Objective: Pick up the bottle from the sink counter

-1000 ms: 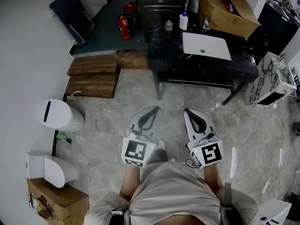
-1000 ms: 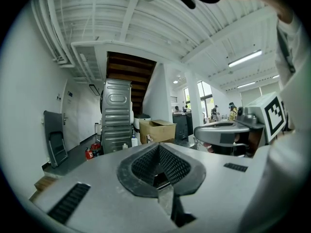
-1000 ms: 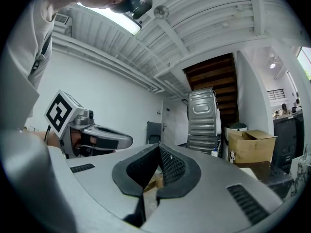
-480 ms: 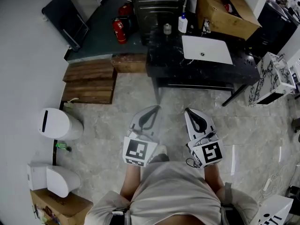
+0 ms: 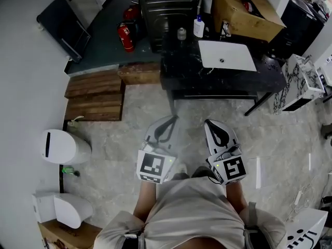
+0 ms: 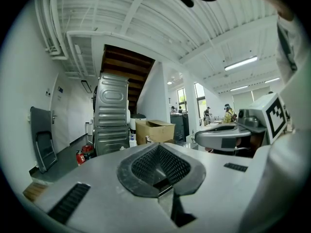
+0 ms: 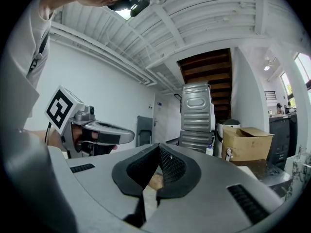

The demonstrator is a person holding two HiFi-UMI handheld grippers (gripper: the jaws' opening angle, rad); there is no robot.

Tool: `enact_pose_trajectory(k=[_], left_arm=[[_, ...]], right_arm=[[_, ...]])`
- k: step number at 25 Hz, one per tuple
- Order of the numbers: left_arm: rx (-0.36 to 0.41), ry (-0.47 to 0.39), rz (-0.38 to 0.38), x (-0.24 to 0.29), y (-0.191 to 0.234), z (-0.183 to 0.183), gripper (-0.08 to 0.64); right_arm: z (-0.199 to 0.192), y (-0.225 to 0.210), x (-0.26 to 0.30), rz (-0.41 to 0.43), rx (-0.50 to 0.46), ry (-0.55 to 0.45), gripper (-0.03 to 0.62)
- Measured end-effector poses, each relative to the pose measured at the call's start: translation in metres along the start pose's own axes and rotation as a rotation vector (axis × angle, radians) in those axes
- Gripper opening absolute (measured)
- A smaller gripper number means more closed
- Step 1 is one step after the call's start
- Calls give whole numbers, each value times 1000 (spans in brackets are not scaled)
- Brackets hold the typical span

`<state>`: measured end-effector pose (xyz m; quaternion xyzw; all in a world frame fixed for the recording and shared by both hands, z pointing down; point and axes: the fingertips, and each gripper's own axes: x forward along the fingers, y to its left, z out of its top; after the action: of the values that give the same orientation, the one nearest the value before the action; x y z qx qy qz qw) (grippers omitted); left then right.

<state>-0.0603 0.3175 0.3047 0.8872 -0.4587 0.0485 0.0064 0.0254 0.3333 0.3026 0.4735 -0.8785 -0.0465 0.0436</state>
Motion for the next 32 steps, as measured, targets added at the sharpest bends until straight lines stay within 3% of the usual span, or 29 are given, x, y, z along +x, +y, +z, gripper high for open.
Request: enact_pose_trajectory(k=[15,32], left_arm=[[-6,10,-16,34,29,-5,2],[0,41,30,109,63,-9,2]], right_arm=[[-8,-19,41,-7,-6,24,-5],[-22,-77,105,41,13,20,-5]])
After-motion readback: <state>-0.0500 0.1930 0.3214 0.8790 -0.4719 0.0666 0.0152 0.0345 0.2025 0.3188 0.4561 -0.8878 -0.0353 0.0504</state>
